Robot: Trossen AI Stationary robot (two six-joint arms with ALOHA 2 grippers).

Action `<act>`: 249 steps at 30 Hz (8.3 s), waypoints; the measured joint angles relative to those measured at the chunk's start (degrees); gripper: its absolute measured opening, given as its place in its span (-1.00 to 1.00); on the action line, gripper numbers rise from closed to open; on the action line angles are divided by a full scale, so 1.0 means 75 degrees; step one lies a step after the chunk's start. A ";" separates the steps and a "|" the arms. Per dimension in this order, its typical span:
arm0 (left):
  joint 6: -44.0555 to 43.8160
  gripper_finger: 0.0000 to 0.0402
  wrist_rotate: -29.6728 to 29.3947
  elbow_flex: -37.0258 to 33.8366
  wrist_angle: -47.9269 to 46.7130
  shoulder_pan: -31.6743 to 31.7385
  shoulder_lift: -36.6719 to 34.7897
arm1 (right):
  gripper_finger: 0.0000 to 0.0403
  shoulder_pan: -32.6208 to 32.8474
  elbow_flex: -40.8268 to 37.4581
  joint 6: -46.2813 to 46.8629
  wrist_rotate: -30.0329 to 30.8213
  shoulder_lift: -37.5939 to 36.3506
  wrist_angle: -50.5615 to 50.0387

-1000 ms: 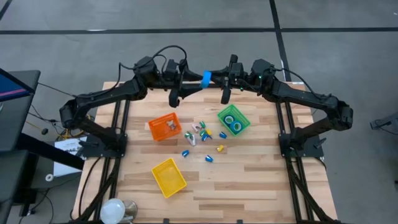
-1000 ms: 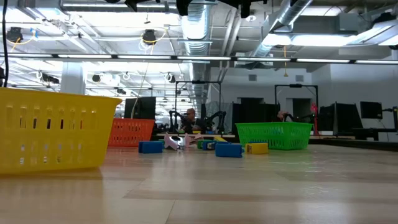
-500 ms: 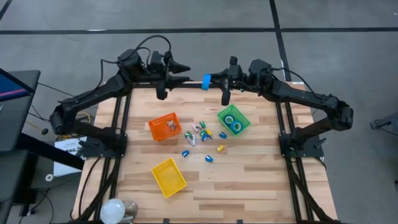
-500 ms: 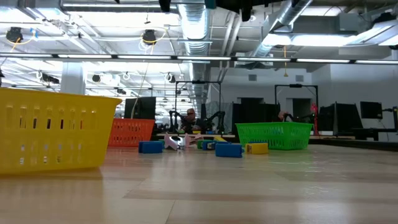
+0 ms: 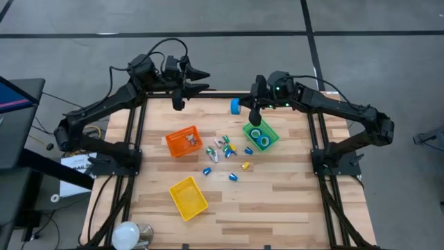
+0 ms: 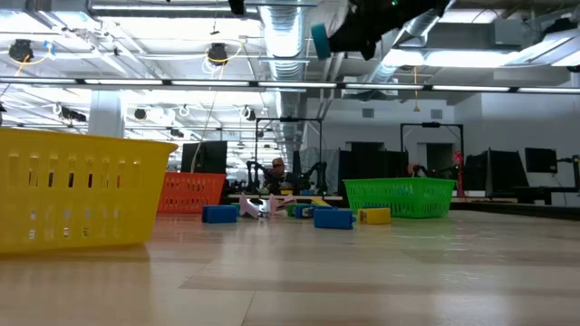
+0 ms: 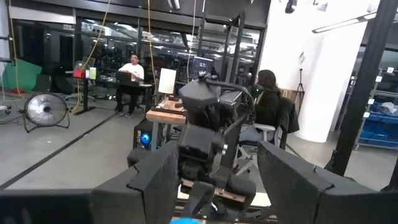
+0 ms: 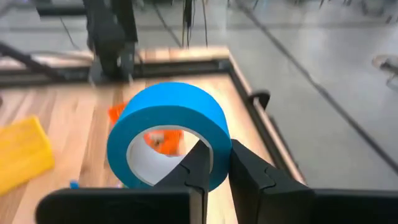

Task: Pick and place Stapler, Stapler remover, tape
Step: Put the blue tape into the green basket, then put the yellow stapler into the yellow basket

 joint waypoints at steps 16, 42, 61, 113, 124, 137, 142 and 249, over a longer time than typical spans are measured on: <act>-0.0002 0.01 -0.0001 0.0000 0.0006 0.0000 0.0009 | -0.85 -0.0402 -0.0387 -0.0071 0.0030 0.0403 -0.2322; 0.0001 -0.01 -0.0001 -0.0003 0.0006 0.0000 0.0012 | -0.81 -0.0562 -0.0609 -0.0104 0.0604 0.2177 -0.3668; 0.0001 -0.01 -0.0002 -0.0003 0.0006 0.0000 0.0012 | -0.37 -0.0742 -0.0609 0.0017 0.0599 0.2171 -0.4016; 0.1412 -0.01 -0.0046 -0.0006 -0.2764 -0.1411 0.0913 | -0.16 0.1187 -0.0609 -0.0648 -0.0025 -0.0734 -0.3003; 0.1729 -0.01 -0.1587 -0.0006 -0.4267 -0.1791 -0.0323 | -0.15 0.1370 -0.0609 -0.0662 -0.0011 -0.0731 -0.2981; 0.1321 -0.01 -0.3206 -0.0006 -0.5520 -0.3030 -0.0935 | -0.12 0.1417 -0.0609 -0.0821 0.0001 -0.0729 -0.2980; 0.1321 -0.01 -0.3648 -0.0006 -0.5517 -0.3220 -0.0935 | -0.04 0.1587 -0.0609 -0.1419 -0.0025 -0.0729 -0.3040; 0.1321 -0.01 -0.3807 -0.0006 -0.5123 -0.3217 -0.0930 | -0.40 0.2545 -0.1649 -0.3792 -0.0563 0.3503 -0.1376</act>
